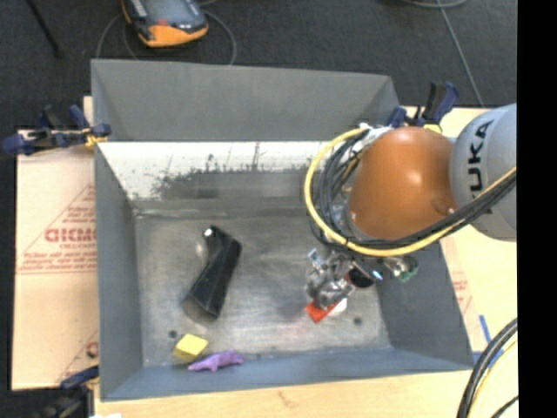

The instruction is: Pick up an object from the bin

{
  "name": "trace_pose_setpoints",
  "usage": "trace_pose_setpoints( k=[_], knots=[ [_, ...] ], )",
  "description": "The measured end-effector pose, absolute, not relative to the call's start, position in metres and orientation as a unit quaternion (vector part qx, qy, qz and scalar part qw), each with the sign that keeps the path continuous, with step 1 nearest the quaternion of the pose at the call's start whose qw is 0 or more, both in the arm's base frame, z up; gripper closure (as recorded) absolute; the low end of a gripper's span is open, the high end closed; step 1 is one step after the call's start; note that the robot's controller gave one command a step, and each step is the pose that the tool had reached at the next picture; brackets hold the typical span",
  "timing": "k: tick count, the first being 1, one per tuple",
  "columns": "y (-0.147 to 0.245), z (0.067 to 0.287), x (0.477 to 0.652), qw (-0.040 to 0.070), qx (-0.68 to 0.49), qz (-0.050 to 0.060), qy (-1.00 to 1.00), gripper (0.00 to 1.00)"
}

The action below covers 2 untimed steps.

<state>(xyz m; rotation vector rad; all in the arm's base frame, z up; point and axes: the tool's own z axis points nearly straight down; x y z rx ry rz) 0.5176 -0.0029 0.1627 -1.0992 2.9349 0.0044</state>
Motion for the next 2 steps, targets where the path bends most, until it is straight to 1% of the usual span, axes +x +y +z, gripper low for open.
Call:
trace_pose_setpoints(
  k=[1,2],
  knots=[
    [-0.021,0.175,0.518,-0.002,-0.292,0.000,0.956,1.00],
    [-0.022,0.149,0.514,0.008,-0.315,-0.003,0.949,1.00]
  ],
)
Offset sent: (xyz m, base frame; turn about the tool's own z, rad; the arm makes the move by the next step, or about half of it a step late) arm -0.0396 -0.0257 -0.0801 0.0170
